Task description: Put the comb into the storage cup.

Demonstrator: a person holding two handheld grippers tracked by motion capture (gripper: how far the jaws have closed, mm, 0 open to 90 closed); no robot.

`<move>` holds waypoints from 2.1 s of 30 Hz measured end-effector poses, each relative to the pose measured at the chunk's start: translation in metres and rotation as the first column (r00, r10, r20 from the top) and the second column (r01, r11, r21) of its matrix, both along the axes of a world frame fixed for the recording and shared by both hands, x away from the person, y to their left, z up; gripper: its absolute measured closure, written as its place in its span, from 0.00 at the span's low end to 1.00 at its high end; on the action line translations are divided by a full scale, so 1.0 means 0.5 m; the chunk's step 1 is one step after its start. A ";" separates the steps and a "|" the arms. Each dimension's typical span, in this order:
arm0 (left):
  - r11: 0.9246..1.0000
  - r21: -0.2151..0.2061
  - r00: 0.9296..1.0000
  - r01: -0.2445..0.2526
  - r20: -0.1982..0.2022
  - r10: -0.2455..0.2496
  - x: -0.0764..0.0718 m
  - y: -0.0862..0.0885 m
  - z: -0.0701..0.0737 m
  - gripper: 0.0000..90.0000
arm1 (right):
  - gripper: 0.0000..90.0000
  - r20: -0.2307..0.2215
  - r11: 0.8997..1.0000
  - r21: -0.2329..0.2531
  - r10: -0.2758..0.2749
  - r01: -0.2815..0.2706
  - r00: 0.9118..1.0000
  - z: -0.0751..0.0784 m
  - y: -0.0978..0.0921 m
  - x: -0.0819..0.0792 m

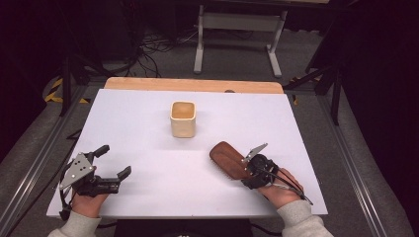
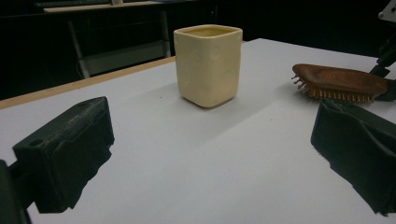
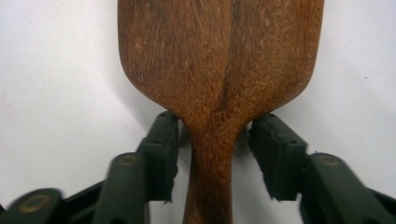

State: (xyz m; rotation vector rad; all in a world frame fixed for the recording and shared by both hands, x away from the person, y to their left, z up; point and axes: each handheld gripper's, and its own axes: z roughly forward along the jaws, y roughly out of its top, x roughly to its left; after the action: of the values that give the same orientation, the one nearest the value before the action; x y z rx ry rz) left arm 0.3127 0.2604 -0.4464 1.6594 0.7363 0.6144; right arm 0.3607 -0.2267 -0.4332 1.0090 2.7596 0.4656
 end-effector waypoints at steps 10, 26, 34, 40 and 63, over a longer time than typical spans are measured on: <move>1.000 0.003 1.000 0.000 -0.001 0.000 0.000 0.000 0.000 0.00 | 0.78 -0.017 1.000 -0.002 -0.021 0.021 1.000 0.001 0.004 -0.002; 0.999 0.029 1.000 0.026 -0.012 -0.025 -0.004 -0.003 0.006 0.02 | 0.80 0.023 1.000 0.005 0.003 -0.003 1.000 0.006 -0.002 -0.011; 0.998 0.022 0.998 0.058 -0.026 -0.058 -0.004 -0.007 0.008 0.04 | 0.80 0.080 0.999 0.013 0.036 -0.037 0.996 0.026 0.003 -0.020; 0.998 0.019 0.997 0.059 -0.043 -0.059 0.000 -0.009 0.007 0.00 | 0.80 0.161 0.996 0.051 0.069 -0.078 0.985 0.049 0.012 -0.030; 0.996 -0.021 0.995 0.086 -0.053 -0.087 0.004 -0.016 0.019 0.00 | 0.80 0.476 0.911 0.317 0.088 -0.264 0.875 0.093 0.089 -0.051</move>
State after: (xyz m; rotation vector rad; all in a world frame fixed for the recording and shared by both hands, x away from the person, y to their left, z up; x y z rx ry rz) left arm 0.3147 0.2521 -0.4371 1.6867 0.7026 0.5020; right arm 0.3351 -0.1824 -0.3865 0.5956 2.3859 1.1357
